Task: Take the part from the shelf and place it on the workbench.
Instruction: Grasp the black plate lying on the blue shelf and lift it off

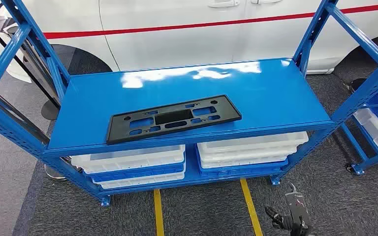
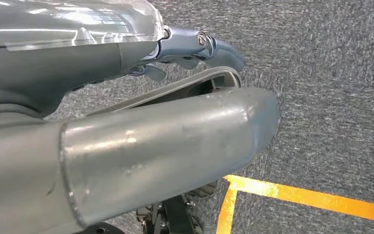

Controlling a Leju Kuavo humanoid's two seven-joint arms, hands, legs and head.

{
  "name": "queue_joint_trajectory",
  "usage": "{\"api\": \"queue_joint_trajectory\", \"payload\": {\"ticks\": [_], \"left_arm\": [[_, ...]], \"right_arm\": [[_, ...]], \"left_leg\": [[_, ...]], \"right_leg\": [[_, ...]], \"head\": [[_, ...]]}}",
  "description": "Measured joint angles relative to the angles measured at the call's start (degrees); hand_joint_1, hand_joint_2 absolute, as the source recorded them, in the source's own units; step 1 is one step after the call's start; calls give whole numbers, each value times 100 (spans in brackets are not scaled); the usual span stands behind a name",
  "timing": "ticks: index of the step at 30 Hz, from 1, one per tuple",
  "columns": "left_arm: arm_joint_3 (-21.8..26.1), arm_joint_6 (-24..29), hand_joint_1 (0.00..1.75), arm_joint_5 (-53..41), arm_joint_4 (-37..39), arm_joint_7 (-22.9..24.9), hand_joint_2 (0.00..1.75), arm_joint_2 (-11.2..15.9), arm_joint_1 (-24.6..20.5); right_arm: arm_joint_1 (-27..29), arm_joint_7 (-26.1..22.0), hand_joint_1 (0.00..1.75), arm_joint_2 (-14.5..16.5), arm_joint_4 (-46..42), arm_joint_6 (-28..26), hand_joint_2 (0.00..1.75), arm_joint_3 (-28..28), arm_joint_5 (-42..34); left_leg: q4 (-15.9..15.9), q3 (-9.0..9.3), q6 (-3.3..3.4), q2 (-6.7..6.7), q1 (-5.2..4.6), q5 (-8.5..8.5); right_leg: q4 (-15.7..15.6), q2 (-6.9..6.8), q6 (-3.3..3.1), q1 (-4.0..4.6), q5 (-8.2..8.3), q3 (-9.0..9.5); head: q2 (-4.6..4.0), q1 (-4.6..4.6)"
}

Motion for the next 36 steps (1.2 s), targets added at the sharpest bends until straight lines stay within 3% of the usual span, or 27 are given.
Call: {"api": "queue_joint_trajectory", "payload": {"ticks": [9, 13, 16, 19, 21, 23, 24, 25, 27, 29, 31, 33, 35, 36], "left_arm": [[-70, -7, 0, -214, 31, -103, 0, -11, -3], [-125, -7, 0, -319, 52, -166, 0, -11, -2], [-151, -10, 0, -409, 75, -217, 0, -13, -3], [-197, -28, 0, -487, 96, -253, 0, -42, -13], [-245, -54, 0, -549, 113, -279, 0, -70, -21], [-281, -79, 0, -619, 132, -296, 0, -78, -26], [-289, -88, 0, -648, 139, -298, 0, -80, -27], [-291, -95, 0, -676, 143, -298, 0, -82, -27], [-293, -102, 0, -712, 146, -298, 0, -92, -29], [-298, -104, 0, -740, 148, -296, 0, -101, -33], [-315, -108, 0, -794, 152, -293, 0, -104, -34], [-329, -111, 0, -852, 159, -285, 0, -102, -26], [-334, -112, 0, -878, 168, -279, 0, -101, -27], [-339, -112, 0, -885, 171, -279, 0, -101, -33]], "right_arm": [[-172, -174, 0, -161, -1390, -280, 175, 1182, -65], [-235, -288, 0, -261, -2034, -305, 0, 1760, -154], [-282, -362, 0, -335, -2513, -273, 0, 2204, -310], [-323, -398, 0, -405, -2901, -154, 0, 2588, -537], [-357, -432, 0, -474, -3158, -17, 0, 2827, -744], [-381, -468, 0, -537, -3383, 148, 0, 3087, -974], [-380, -478, 0, -552, -3471, 229, 0, 3210, -1087], [-374, -484, 0, -560, -3541, 299, 0, 3312, -1182], [-367, -485, 0, -566, -3633, 378, 0, 3424, -1292], [-364, -484, 0, -580, -3722, 414, 0, 3497, -1326], [-357, -486, 0, -609, -3886, 511, 0, 3654, -1437], [-356, -485, 0, -626, -4040, 617, 0, 3813, -1577], [-355, -474, 0, -627, -4140, 658, 0, 3913, -1669], [-352, -453, 0, -627, -4176, 679, 0, 3942, -1731]], "left_leg": [[21, -7, 4, -2, -8, -2], [47, -26, 25, -4, -14, -11], [67, -44, 71, -4, -26, -15], [-61, 1, 164, 7, 8, 66], [-144, 27, 219, 19, 33, 118], [-150, 20, 240, 6, 27, 122], [-146, 19, 240, -13, 26, 118], [-141, 24, 236, -44, 27, 112], [-116, 40, 210, -131, 32, 86], [-56, 13, 153, -228, 29, 44], [-6, -45, 81, -312, 34, 27], [6, -74, 12, -369, 53, 19], [206, -166, -51, -278, 64, -111], [471, -292, -80, -202, 73, -251]], "right_leg": [[-2, -1, 13, -10, 9, -3], [-2, -2, 30, -16, 15, -8], [-15, -2, 74, -28, 26, -10], [15, -10, 145, -25, -9, -17], [422, -18, 170, -20, -248, -223], [1098, -19, 179, -19, -539, -591], [1328, -20, 182, -22, -578, -725], [1374, -19, 184, -30, -507, -771], [884, 18, 180, -59, -107, -575], [266, 196, 161, -81, 157, -298], [61, 306, 133, -66, 155, -228], [29, 228, 78, -65, 157, -226], [-14, 132, 4, -89, 158, -182], [-30, 80, -24, -93, 154, -162]], "head": [[0, 0], [1, 0], [0, 0], [0, 2], [0, 3], [0, 3], [0, 4], [0, 3], [0, 3], [0, 2], [1, 1], [1, 1], [1, -5], [1, -9]]}}
